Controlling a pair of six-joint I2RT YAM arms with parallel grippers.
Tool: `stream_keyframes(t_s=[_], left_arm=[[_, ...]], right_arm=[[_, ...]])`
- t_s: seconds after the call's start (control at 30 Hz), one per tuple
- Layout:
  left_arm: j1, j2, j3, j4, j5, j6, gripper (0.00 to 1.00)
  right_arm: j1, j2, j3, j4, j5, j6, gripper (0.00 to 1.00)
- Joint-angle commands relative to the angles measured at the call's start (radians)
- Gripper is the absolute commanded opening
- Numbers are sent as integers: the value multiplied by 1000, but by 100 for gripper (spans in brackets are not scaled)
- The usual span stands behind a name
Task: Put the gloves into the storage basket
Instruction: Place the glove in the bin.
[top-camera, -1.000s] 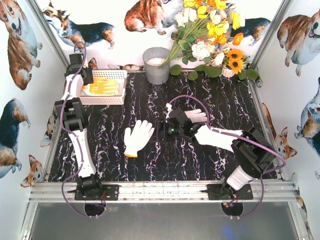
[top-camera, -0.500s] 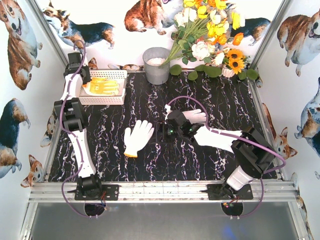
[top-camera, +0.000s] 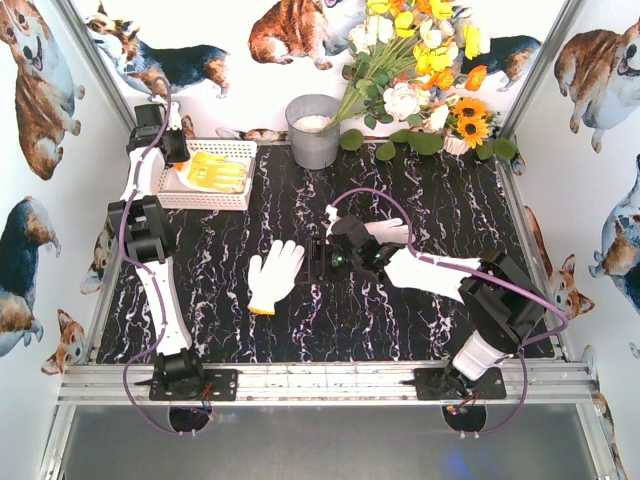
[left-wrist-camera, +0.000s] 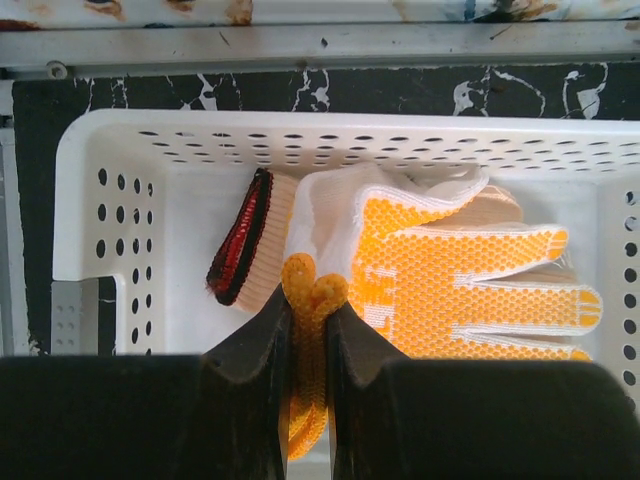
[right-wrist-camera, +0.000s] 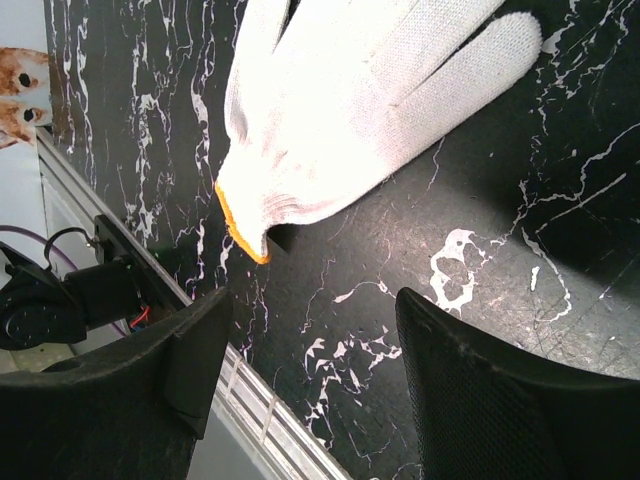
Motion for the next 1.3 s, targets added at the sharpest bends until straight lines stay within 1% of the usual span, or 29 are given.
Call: stream_keyframes(t_s=[0.0, 0.2, 0.3, 0.43, 0.57, 0.67, 0.8, 0.87, 1.0, 1.13, 1.27], left_arm=[[7, 38, 69, 23, 36, -3, 0], [4, 97, 114, 44, -12, -28, 1], [4, 103, 120, 58, -28, -39, 9], [2, 87, 111, 69, -41, -43, 37], [-1, 11, 48, 118, -78, -36, 51], [-4, -69, -10, 158, -117, -17, 59], [-5, -167, -73, 199, -202, -1, 71], [-6, -210, -106, 218, -225, -1, 73], [-10, -272, -143, 208, -204, -26, 74], [-15, -327, -189, 177, -181, -98, 74], [-22, -426, -347, 185, -141, -206, 74]], right_arm=[[5, -5, 42, 38, -2, -17, 68], [5, 4, 51, 36, -5, -12, 68], [5, 9, 57, 36, -2, -10, 68], [5, 5, 58, 39, -1, -7, 68], [5, -16, 58, 23, 14, -12, 68], [5, -36, 54, 6, 34, -21, 68], [5, -56, 52, -7, 48, -28, 68], [5, -63, 48, -7, 50, -27, 68], [5, -84, 30, 1, 56, -23, 68], [5, -114, 15, -9, 71, -12, 68], [5, -152, 9, -63, 102, 1, 68]])
